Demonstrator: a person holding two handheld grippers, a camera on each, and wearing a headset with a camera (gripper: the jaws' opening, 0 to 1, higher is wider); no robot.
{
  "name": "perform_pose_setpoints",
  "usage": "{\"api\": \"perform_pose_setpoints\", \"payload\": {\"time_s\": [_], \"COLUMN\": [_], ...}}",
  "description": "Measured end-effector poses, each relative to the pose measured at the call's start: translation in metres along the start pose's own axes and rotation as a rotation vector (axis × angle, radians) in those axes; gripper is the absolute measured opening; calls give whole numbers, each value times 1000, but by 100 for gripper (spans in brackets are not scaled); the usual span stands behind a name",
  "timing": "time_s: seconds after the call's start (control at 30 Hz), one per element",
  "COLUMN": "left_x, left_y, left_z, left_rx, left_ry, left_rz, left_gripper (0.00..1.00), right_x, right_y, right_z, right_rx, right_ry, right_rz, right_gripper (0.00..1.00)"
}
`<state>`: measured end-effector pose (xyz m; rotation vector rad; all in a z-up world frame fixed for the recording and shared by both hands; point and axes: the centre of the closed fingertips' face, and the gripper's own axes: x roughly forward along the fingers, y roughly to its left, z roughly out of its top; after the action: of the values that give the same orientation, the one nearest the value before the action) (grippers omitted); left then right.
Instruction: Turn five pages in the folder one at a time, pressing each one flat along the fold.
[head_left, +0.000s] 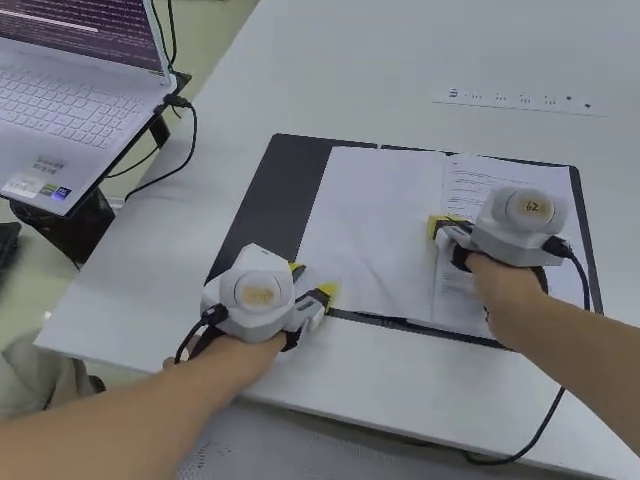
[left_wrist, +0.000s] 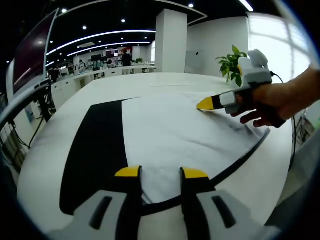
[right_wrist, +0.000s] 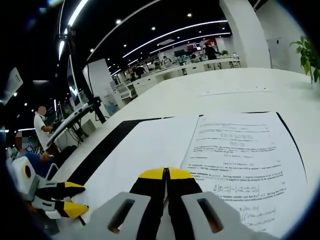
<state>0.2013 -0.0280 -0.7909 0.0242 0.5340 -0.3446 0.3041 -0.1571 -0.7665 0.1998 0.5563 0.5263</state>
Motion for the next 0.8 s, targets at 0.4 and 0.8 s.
{"api": "perform_pose_setpoints", "payload": {"time_s": [0.4,0.8], "left_x": [3,4], "left_y": [-1,-1], "left_z": [0,-1], "left_rx": [-4,-12], "left_ry": [-16,-23], "left_rz": [0,0], "left_gripper": [29,29], "right_x": [30,69], "right_y": [-18,-43], "right_z": [21,43], "right_rx": [-13,-40], "right_ry": [-31,-53], "right_rz": [-13,-54], "right_gripper": [0,0]}}
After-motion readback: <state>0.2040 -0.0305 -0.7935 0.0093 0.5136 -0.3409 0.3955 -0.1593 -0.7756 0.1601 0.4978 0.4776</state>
